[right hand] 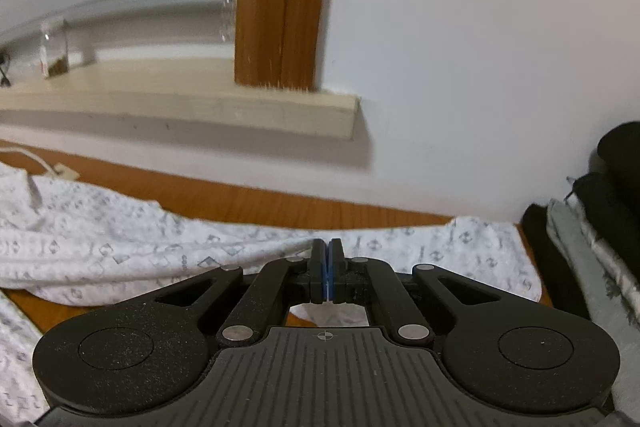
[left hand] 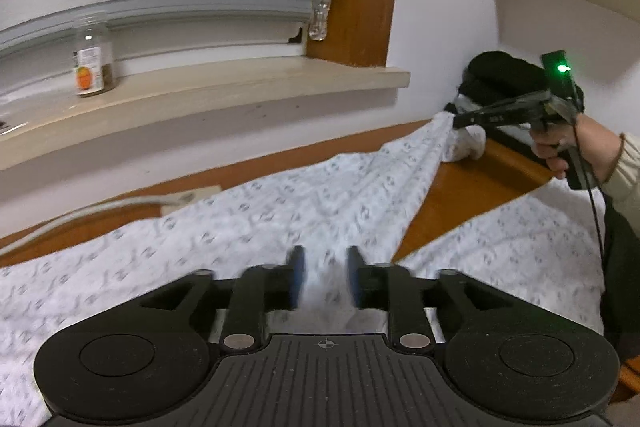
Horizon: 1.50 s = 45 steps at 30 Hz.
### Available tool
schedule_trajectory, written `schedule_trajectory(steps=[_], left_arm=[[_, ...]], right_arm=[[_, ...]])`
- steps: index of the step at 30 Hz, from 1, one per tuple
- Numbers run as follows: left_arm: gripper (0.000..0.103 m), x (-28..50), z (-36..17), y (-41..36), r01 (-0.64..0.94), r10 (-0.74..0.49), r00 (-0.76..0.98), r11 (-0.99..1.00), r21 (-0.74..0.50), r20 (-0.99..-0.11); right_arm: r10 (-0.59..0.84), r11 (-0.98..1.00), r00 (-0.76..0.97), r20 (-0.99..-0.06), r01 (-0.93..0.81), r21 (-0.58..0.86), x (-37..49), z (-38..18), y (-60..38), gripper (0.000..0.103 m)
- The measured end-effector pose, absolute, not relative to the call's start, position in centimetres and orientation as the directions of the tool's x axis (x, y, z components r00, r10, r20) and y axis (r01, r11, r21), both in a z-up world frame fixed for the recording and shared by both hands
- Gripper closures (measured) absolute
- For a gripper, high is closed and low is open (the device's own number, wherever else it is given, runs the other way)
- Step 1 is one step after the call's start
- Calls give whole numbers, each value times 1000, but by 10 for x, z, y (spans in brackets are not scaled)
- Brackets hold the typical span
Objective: Fold clothes
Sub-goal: 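Hold the garment with both grippers and stretch it lengthwise along the desk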
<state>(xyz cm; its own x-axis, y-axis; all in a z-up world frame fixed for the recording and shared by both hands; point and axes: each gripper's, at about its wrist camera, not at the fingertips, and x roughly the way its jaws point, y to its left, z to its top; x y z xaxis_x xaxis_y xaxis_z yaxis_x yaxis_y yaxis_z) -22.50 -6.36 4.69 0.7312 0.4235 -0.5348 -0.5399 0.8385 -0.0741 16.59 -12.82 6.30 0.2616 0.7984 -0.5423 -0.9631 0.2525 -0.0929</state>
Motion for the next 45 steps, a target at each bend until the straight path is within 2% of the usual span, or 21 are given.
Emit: schedule_trajectory(steps=[3,7,8,10,12,17,26,36,43,45], left_arm=[[60,-228,41,-70,-524,414,719,851,-43,-558],[61,-220,30,-72,-509,444,660,857,73,-606],[66,-218,27,-73,-504,452,645,858,102,-616],[96,-221,28,-70,-513,476,625,848,133,-619],[100,-226,36,-61,-542,497,625,831,124,-602],[100,-234,57,-34,-613,543,635,787,70,-550],[98,-230,51,-11,-663,551,626,749,-4,-552],[98,-231,70,-73,-663,600,679,749,-1,-424],[98,-211,55,-88,-593,520,700,805,7,-489],[92,-207,50,-94,-582,520,689,812,43,-505]], right_arm=[[791,263,266,-550,-961,-87,165,58,-125,101],[792,268,266,-550,-960,-79,165,59,-123,101],[792,267,265,-550,-960,-78,165,59,-123,101],[793,265,263,-550,-961,-76,166,60,-123,101],[793,263,260,-551,-962,-75,166,60,-123,101],[791,255,241,-562,-965,-55,167,55,-123,101],[776,262,239,-584,-964,-46,170,46,-117,100],[764,283,247,-596,-958,-35,173,38,-109,100],[763,282,248,-596,-959,-38,173,40,-107,100],[763,280,247,-597,-959,-38,174,40,-107,100]])
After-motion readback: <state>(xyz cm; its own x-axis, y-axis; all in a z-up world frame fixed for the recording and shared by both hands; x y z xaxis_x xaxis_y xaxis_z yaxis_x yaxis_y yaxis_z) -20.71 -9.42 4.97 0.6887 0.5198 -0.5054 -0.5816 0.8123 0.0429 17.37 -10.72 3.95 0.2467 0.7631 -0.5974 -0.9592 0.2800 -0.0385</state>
